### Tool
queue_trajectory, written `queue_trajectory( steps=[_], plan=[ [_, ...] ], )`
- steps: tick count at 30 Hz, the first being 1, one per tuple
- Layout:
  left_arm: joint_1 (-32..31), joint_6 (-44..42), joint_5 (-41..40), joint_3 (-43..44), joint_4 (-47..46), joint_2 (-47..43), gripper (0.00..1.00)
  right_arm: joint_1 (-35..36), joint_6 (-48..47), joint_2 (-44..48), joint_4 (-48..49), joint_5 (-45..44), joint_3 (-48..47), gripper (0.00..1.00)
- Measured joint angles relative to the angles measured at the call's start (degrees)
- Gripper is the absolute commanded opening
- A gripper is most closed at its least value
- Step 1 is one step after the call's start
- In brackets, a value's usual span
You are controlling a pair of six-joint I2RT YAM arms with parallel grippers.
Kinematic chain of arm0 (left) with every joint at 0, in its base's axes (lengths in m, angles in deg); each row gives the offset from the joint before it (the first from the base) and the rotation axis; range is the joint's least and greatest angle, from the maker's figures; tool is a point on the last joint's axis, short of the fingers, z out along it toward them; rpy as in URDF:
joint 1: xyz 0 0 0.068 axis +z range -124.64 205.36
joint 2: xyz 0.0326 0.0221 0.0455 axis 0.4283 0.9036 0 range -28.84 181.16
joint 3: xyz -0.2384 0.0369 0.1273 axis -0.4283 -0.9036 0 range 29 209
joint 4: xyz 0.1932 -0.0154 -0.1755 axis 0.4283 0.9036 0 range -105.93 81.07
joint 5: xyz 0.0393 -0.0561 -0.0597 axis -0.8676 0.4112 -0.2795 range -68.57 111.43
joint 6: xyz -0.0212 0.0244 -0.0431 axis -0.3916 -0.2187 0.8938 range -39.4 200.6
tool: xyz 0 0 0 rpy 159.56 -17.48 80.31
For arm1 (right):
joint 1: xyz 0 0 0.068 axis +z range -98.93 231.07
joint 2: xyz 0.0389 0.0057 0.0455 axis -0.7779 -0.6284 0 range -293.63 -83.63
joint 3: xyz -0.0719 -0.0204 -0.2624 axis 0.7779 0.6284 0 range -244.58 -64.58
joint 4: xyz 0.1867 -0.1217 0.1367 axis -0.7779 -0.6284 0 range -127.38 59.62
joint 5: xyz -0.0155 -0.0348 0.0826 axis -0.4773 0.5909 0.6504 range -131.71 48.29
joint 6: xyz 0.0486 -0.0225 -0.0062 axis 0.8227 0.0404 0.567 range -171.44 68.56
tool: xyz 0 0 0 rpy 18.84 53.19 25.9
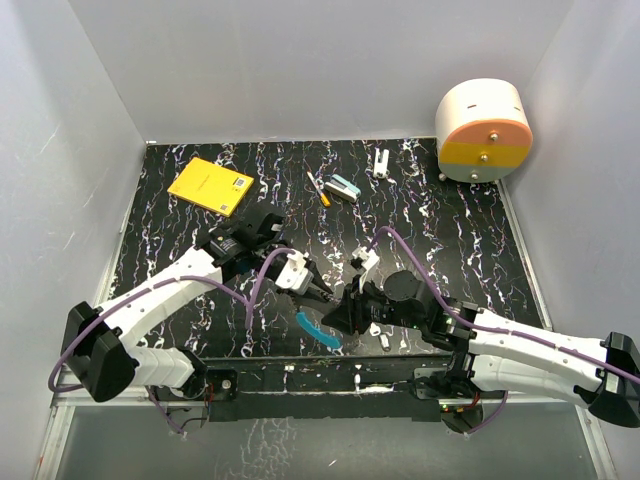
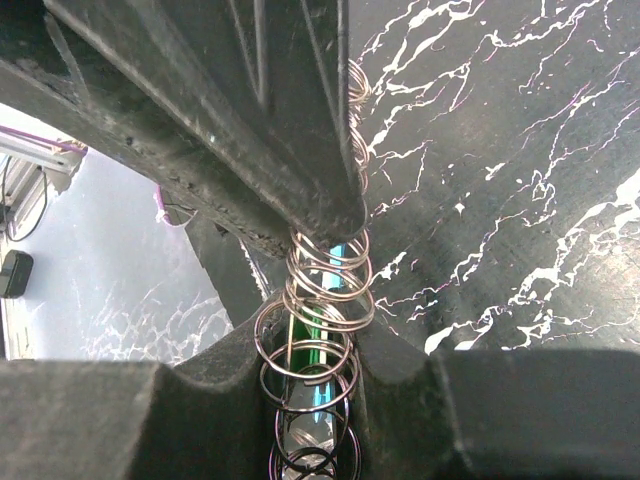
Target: Put the keys on the keyring
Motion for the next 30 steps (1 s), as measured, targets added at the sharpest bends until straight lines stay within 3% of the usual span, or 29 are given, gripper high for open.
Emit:
queue_trajectory(
  steps=[10, 19, 20, 22, 25, 30],
  plan=[
    [-0.1, -0.3, -0.3, -0.3, 0.7, 0.2, 0.00, 0.0, 0.0, 0.1, -1.4, 0.0, 0.0, 0.08],
    [-0.5, 7.0, -1.8, -0.3, -4.4, -0.2, 0.00, -0.1, 0.9, 2.8, -1.7, -1.6, 0.8, 0.08],
    [-0.5, 8.2, -2.2, -0.3, -5.2, -0.2, 0.02, -0.1, 1.2, 3.1, -1.7, -2.0, 1.0, 0.08],
    [-0.6, 11.0, -3.5, -0.3, -7.0, -0.3, 0.15, -0.1, 1.6, 3.7, -1.2, -3.0, 1.7, 0.08],
    [-0.5, 15.5, -7.6, -0.8, -10.7, -0.6, 0.24, -0.1, 3.0, 4.1, -1.2, -5.3, 2.8, 0.08],
    [2.1, 21.9, -14.5, -2.9, -16.2, -1.5, 0.26, -0.1, 7.1, 4.5, -1.9, -9.9, 4.7, 0.08]
  ],
)
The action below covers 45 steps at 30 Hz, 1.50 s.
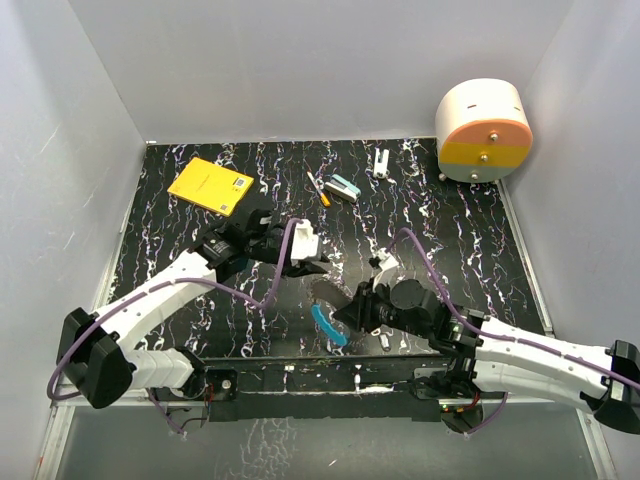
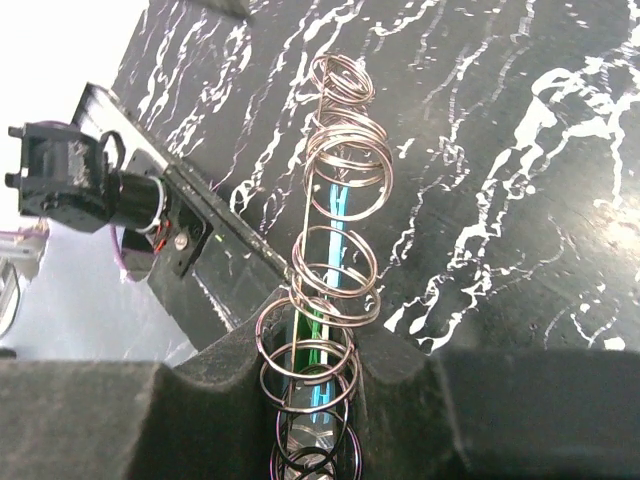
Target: Put the keys on the keyring
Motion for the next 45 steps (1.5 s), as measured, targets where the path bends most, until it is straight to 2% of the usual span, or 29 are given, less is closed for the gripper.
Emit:
queue_trajectory(
  steps=[4, 9, 14, 17, 25, 45],
  plan=[
    [1.9, 2.8, -3.6, -1.9, -2.5, -2.1, 0.21, 0.0, 3.7, 1.7, -1.0, -3.6, 1.5, 0.08],
    [2.0, 0.7, -3.1, -5.8, -1.1, -7.2, 0.21, 0.0, 9.0, 5.5, -2.1, -8.0, 1.8, 0.08],
    [2.0, -2.9, -3.8, -11.5, -0.3, -10.8, 0.31, 0.0, 13.9, 7.2, -4.7, -11.4, 1.2, 0.08],
    [2.0, -3.3, -4.2, -12.2, 0.2, -9.7, 0.35, 0.0, 16.5, 6.6, -6.4, -12.6, 0.0, 0.08],
    [2.0, -0.7, -5.8, -11.5, 0.0, -3.0, 0.36, 0.0, 18.6, 1.4, -7.5, -12.8, -4.6, 0.08],
    [2.0, 6.6, -5.4, -11.5, -6.6, -3.0, 0.38, 0.0, 18.2, -0.3, -7.6, -12.1, -7.0, 0.08]
  ],
)
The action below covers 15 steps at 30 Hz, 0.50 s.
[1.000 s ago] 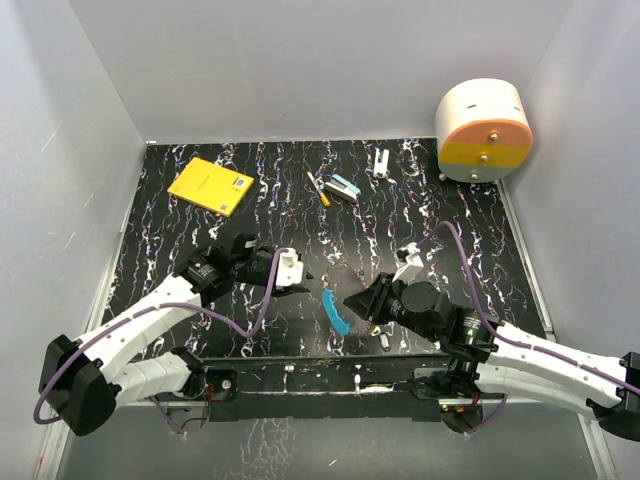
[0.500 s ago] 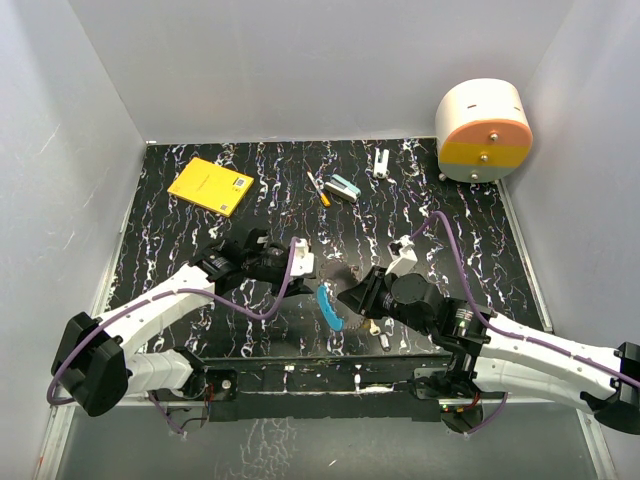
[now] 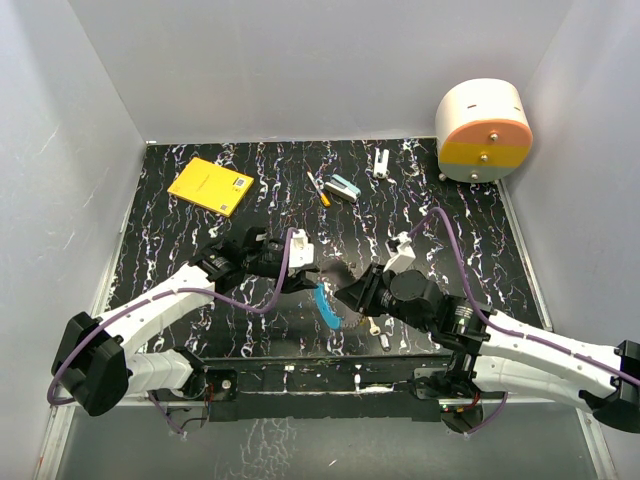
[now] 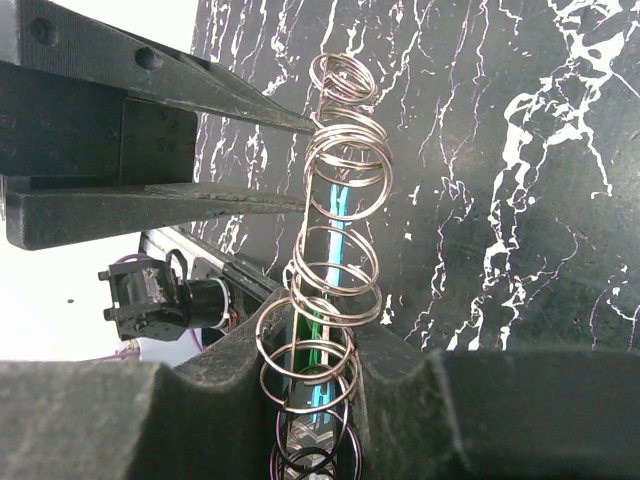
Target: Put the keys on the keyring
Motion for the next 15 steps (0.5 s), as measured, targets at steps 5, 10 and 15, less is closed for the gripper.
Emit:
queue_trajectory(
  steps=[5, 10, 15],
  plan=[
    [0.0, 1.8, -0.1, 0.0, -1.2, 0.2, 0.35, 0.0, -0.2, -0.6, 0.4, 0.6, -0.3, 0.08],
    [0.0, 2.8, -0.3, -0.1, -1.9, 0.2, 0.29, 0.0, -0.5, -1.0, 0.4, 1.2, -0.3, 0.08],
    [0.0, 3.2, -1.4, -0.1, -1.7, 0.2, 0.27, 0.0, -1.0, -1.0, 0.4, 1.2, -0.5, 0.08]
  ],
)
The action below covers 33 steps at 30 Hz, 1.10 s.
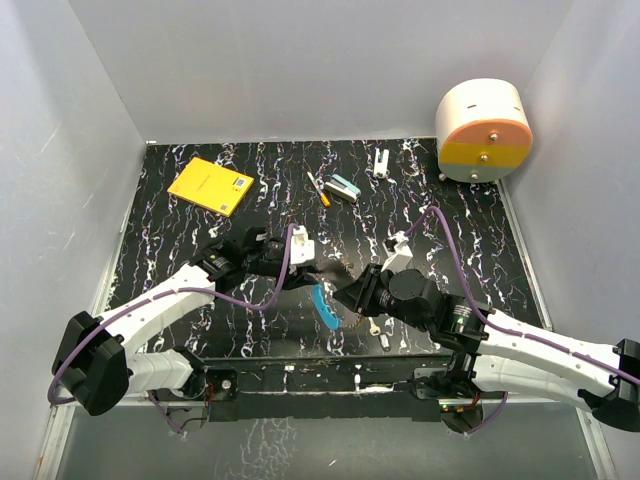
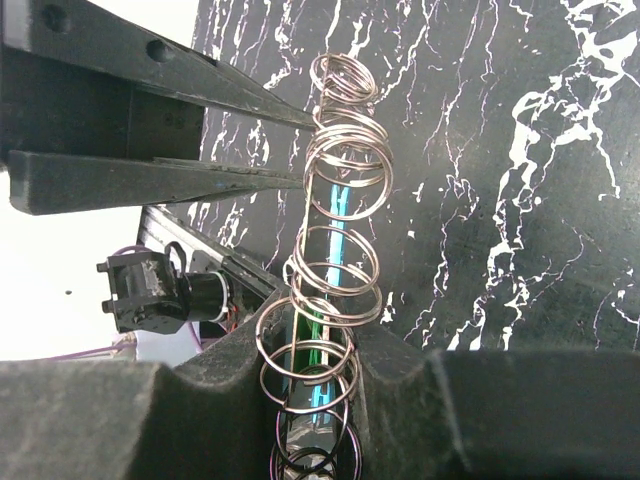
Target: Put the keys on the keyring
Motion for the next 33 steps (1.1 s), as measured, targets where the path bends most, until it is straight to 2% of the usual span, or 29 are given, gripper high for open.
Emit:
queue_trajectory(
  steps=[14, 23, 25, 28, 33],
  plan=[
    [0.0, 2.7, -2.7, -0.9, 1.9, 0.0, 0.29, 0.0, -0.4, 0.0, -0.6, 0.0, -1.0, 0.08],
    [0.0, 3.6, -3.7, -0.9, 1.9, 0.1, 0.26, 0.0, -0.6, -0.1, -0.9, 0.0, -1.3, 0.08],
    [0.0, 3.7, -3.7, -0.9, 1.9, 0.2, 0.23, 0.0, -0.7, -0.2, -0.9, 0.0, -1.4, 0.08],
    [0.0, 4.0, -3.6, -0.9, 1.8, 0.5, 0.12, 0.0, -1.0, -0.6, -0.9, 0.0, -1.4, 0.08],
    [0.0, 4.4, -3.4, -0.9, 1.9, 0.9, 0.00, 0.0, -1.3, -1.1, -0.8, 0.5, -1.6, 0.08]
  ],
)
